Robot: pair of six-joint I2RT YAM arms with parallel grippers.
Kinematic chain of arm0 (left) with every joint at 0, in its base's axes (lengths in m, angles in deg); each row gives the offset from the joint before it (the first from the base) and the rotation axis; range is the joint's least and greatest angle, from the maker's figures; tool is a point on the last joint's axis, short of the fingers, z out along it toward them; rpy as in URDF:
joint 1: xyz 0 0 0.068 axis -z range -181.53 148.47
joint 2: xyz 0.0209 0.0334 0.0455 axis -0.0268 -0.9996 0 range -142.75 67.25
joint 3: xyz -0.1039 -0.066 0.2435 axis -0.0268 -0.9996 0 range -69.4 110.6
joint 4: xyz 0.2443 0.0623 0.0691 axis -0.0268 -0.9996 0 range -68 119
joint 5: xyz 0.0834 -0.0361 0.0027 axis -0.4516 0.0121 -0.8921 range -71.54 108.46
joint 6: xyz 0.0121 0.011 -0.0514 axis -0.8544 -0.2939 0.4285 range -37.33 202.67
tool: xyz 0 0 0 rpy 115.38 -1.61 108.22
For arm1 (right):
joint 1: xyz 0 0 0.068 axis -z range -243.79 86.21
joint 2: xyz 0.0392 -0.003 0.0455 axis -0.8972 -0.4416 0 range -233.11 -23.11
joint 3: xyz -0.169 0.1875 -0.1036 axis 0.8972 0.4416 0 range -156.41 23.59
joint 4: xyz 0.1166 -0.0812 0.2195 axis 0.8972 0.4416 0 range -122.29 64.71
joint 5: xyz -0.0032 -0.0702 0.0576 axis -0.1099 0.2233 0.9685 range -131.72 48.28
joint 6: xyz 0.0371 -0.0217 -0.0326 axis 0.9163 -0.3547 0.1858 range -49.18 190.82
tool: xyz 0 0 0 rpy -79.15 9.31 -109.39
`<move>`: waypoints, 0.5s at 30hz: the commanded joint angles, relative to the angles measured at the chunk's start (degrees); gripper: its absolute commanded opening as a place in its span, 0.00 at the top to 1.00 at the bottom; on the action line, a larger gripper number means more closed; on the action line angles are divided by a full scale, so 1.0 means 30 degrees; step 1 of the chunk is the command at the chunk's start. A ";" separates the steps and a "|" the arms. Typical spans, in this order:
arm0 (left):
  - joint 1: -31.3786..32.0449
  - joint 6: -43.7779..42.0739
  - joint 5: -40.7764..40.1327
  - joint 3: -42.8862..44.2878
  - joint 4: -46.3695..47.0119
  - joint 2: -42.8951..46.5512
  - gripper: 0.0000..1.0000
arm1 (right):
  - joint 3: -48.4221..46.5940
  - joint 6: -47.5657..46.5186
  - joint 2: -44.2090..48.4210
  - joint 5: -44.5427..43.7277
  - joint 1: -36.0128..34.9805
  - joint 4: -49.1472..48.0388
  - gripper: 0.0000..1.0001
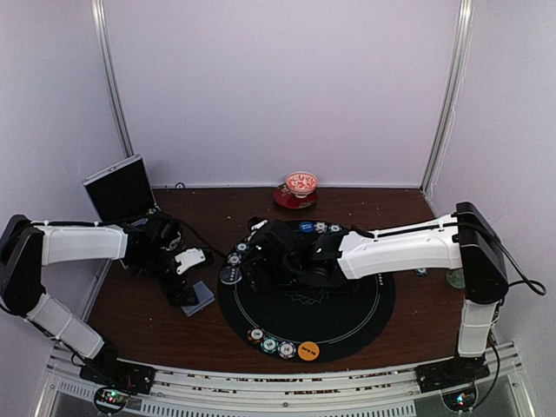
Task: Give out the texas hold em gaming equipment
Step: Move the poker card to the center of the board.
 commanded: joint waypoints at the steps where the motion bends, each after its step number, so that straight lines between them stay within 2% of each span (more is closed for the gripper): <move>1: 0.0096 0.0644 0.0038 0.1118 -0.0266 -0.0118 0.02 | -0.0178 0.0018 0.0308 -0.0641 0.0057 -0.0080 0.00; 13: 0.0119 0.1536 0.1384 0.3605 -0.2715 -0.1806 0.02 | 0.0042 -0.0113 0.0292 -0.1023 0.0088 -0.0072 0.00; 15: 0.0127 0.1823 0.0757 0.3566 -0.2533 -0.1869 0.02 | 0.0098 -0.0098 0.0263 -0.1065 0.0113 -0.0126 0.00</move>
